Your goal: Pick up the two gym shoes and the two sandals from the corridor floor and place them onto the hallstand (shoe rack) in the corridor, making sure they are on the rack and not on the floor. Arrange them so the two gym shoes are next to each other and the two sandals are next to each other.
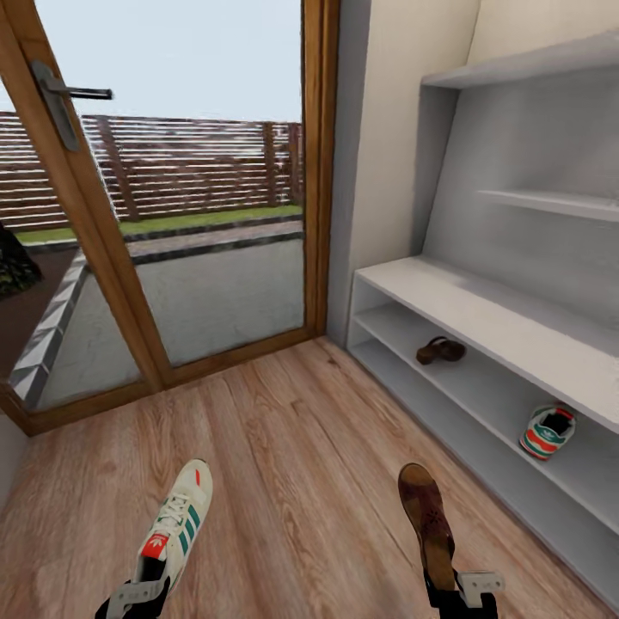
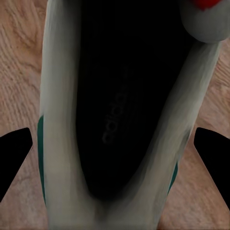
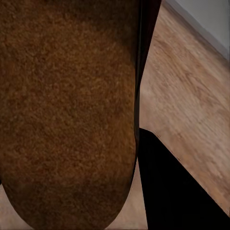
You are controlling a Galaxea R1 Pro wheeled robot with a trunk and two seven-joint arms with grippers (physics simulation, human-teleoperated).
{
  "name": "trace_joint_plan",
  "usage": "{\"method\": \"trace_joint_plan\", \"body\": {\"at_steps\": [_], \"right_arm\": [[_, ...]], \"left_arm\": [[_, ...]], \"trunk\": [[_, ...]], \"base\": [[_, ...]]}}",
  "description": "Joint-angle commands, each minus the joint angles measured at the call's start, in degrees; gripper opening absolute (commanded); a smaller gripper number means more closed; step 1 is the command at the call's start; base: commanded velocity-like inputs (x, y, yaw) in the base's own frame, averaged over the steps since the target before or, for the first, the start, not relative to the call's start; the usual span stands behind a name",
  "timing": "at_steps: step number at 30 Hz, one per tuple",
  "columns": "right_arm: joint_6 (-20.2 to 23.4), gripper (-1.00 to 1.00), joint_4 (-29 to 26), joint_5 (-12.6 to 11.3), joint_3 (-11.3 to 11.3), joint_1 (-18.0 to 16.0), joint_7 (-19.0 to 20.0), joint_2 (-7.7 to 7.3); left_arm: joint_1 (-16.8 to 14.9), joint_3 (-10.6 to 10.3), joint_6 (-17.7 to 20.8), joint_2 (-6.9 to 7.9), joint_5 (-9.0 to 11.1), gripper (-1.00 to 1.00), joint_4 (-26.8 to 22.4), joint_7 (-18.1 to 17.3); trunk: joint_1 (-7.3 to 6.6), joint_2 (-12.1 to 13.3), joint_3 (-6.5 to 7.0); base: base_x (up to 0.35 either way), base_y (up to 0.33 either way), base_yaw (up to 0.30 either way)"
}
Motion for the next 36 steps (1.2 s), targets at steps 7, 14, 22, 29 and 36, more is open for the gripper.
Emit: {"method": "trace_joint_plan", "body": {"at_steps": [7, 14, 22, 29, 36], "right_arm": [[-0.2, -1.0, 0.1, -0.8, 0.4, -0.1, 0.3, -0.02], [-0.2, -1.0, 0.1, -0.8, 0.4, -0.1, 0.3, -0.02], [-0.2, -1.0, 0.1, -0.8, 0.4, -0.1, 0.3, -0.02], [-0.2, -1.0, 0.1, -0.8, 0.4, -0.1, 0.3, -0.02], [-0.2, -1.0, 0.1, -0.8, 0.4, -0.1, 0.3, -0.02]], "left_arm": [[0.0, 0.4, -0.1, -0.02, 0.1, -1.0, 0.1, -0.5], [0.0, 0.4, -0.1, -0.02, 0.0, -1.0, 0.1, -0.5], [0.0, 0.4, -0.1, -0.02, 0.0, -1.0, 0.1, -0.6], [0.0, 0.4, -0.1, -0.02, 0.0, -1.0, 0.1, -0.5], [0.0, 0.4, -0.1, -0.02, 0.1, -1.0, 0.1, -0.5]], "trunk": [[-0.01, 0.0, -0.05], [-0.01, 0.0, -0.05], [-0.01, 0.0, -0.05], [-0.01, 0.0, -0.05], [-0.01, 0.0, -0.05]], "base": [[0.005, 0.248, -0.263], [0.001, 0.052, -0.263], [0.0, 0.003, -0.263], [0.0, 0.0, -0.263], [0.0, 0.0, -0.263]]}}
